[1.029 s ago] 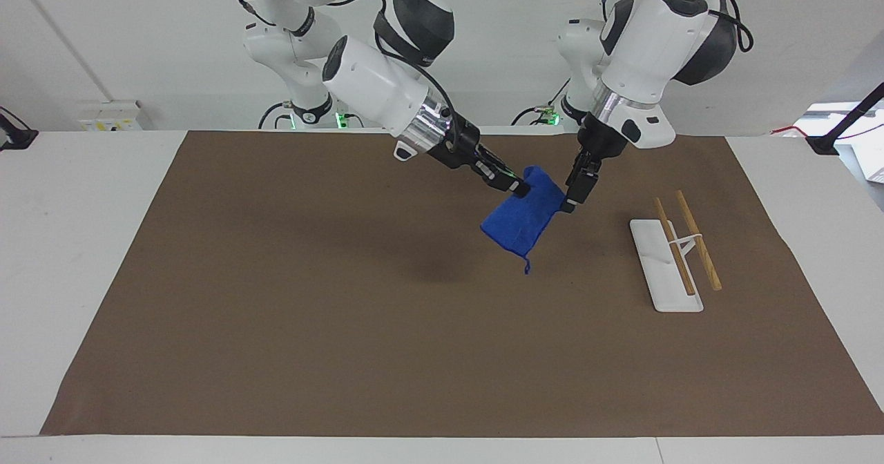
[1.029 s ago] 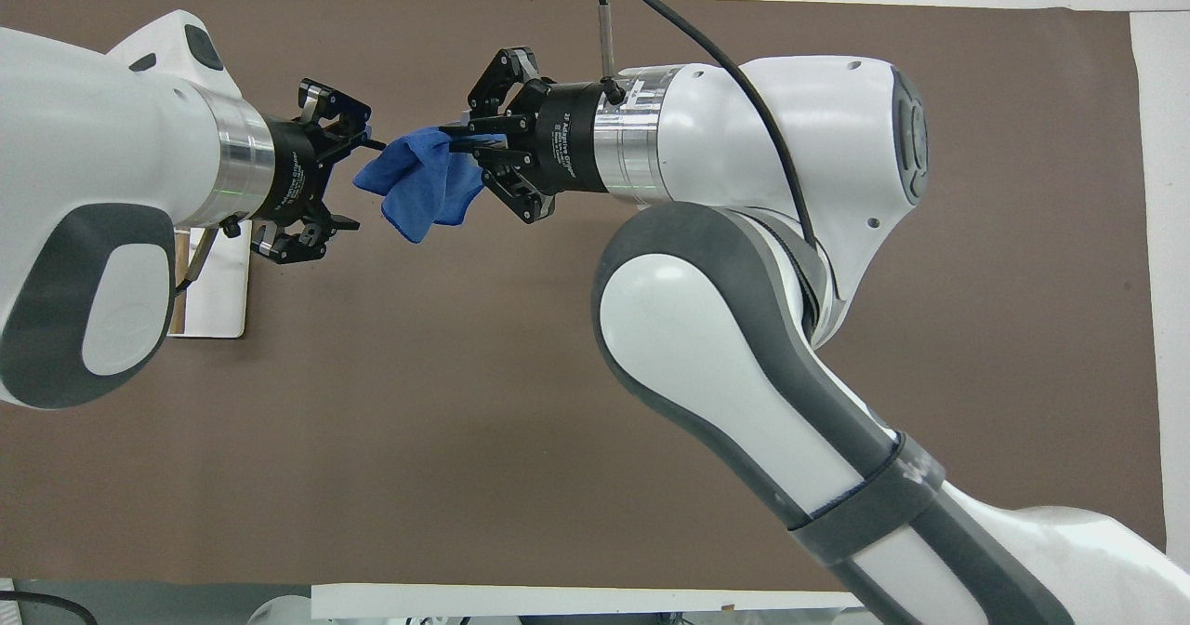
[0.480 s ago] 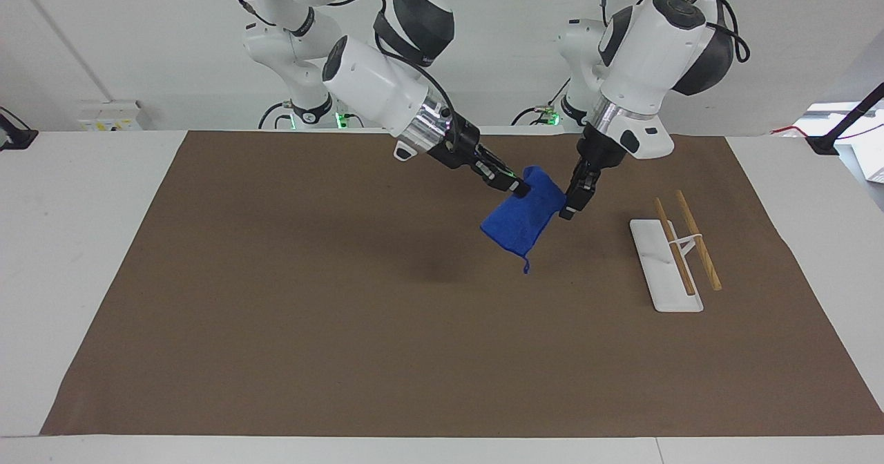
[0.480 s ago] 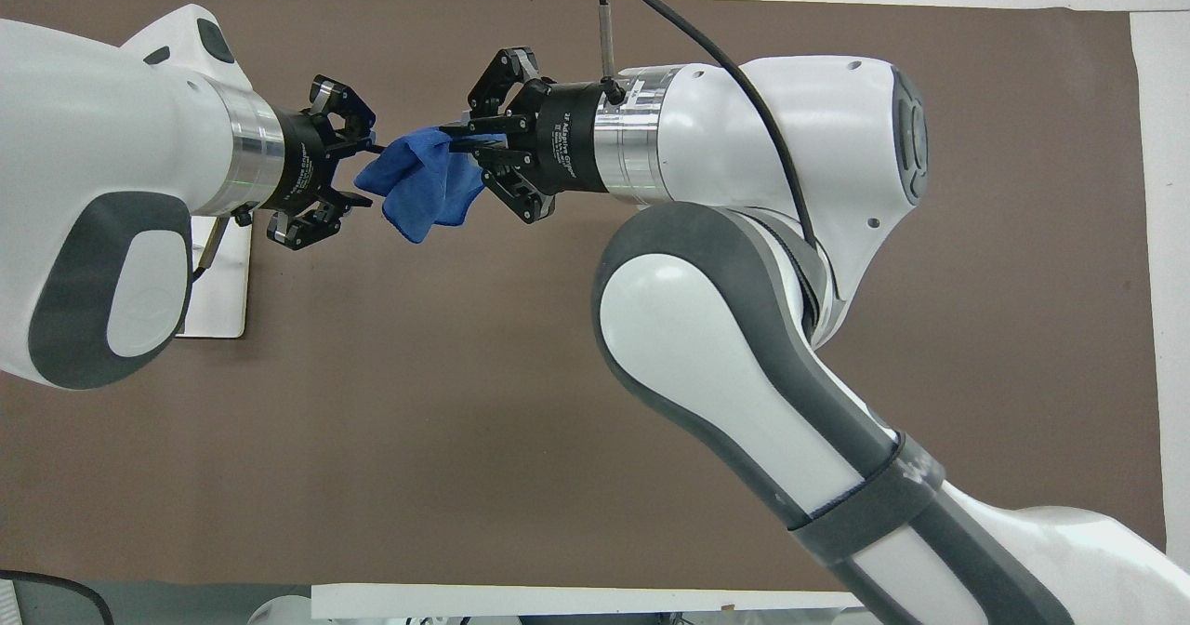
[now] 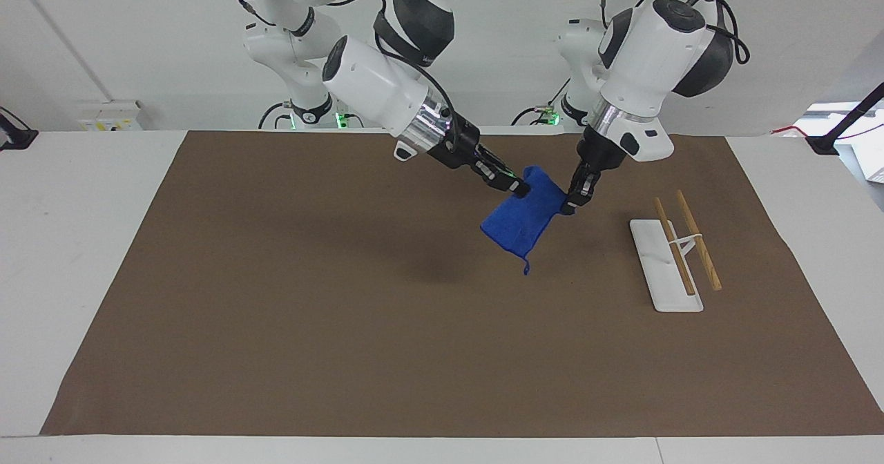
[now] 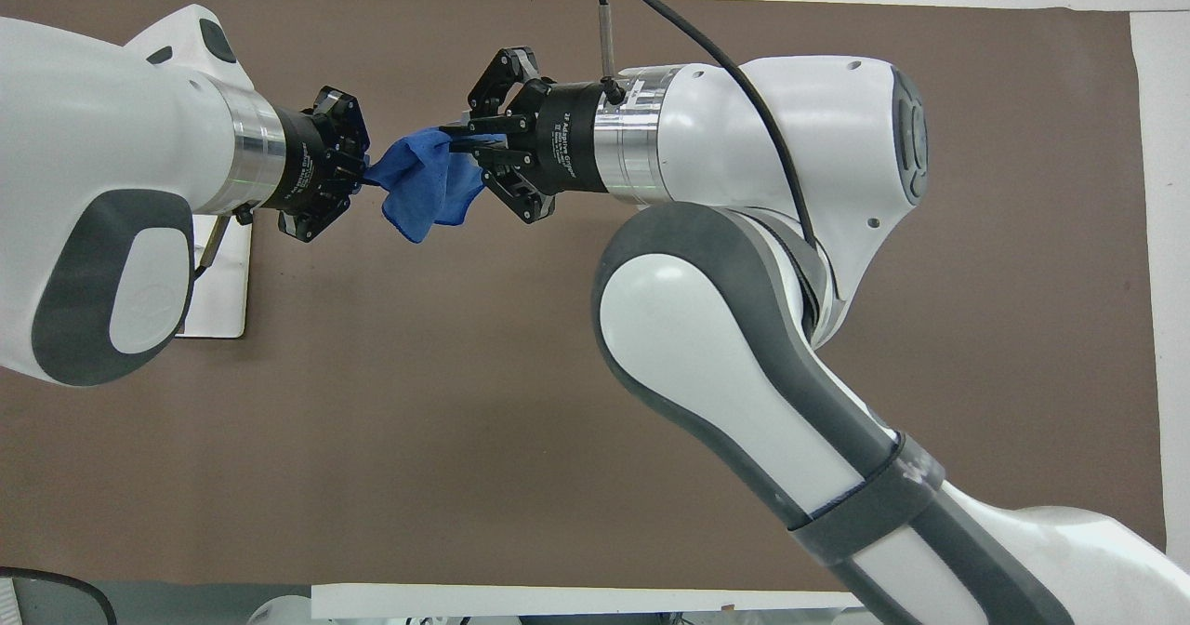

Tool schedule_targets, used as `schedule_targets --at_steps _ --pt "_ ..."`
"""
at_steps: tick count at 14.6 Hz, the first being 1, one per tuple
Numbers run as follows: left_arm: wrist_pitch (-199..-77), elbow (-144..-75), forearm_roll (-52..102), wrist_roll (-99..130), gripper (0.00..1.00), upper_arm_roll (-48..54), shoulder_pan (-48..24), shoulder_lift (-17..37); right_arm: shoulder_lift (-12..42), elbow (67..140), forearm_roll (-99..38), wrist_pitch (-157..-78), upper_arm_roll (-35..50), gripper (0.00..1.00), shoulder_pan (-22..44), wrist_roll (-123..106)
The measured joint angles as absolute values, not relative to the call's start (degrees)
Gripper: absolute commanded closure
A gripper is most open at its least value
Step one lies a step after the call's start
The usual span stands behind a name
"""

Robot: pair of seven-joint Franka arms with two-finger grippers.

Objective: Right arm passes towel to left arm to hang
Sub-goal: 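Close the left gripper on the towel beside the right gripper, then open the right gripper and withdraw it while the left gripper carries the towel, then drape the towel over the wooden sticks with the left gripper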

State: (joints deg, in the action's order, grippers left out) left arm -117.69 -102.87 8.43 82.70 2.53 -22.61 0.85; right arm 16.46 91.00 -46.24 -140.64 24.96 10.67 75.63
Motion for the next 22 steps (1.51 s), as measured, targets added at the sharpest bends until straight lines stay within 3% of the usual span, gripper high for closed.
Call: schedule_targets --at_steps 1,2,6,8,12,17,22 --pt "-117.7 -102.9 8.4 82.7 1.00 2.5 -22.6 0.9 16.5 91.0 -46.2 -140.6 25.0 0.03 10.7 75.6" --pt "-117.7 -102.9 8.4 82.7 1.00 2.5 -22.6 0.9 16.5 91.0 -46.2 -140.6 25.0 0.00 10.7 75.6" --pt "-117.2 -102.8 8.4 82.7 1.00 2.4 -22.5 0.9 16.5 91.0 -45.2 -140.6 24.9 0.00 10.7 71.3" --pt "-115.9 -101.8 8.4 82.7 1.00 2.3 -22.3 0.9 16.5 91.3 -37.4 -138.8 24.5 0.00 10.0 67.4" --pt "-111.8 -97.8 8.4 82.2 1.00 1.6 -19.9 0.8 16.3 91.4 -15.2 -126.3 24.1 0.00 3.1 55.5" --pt "-105.2 -96.4 7.4 70.7 1.00 1.2 -12.0 0.8 15.2 90.5 -1.3 -110.7 23.8 0.00 -10.3 24.5" --pt "-104.8 -97.8 5.4 55.7 0.99 0.8 0.6 0.8 10.3 89.5 10.5 -100.5 24.3 0.00 -10.6 19.8"
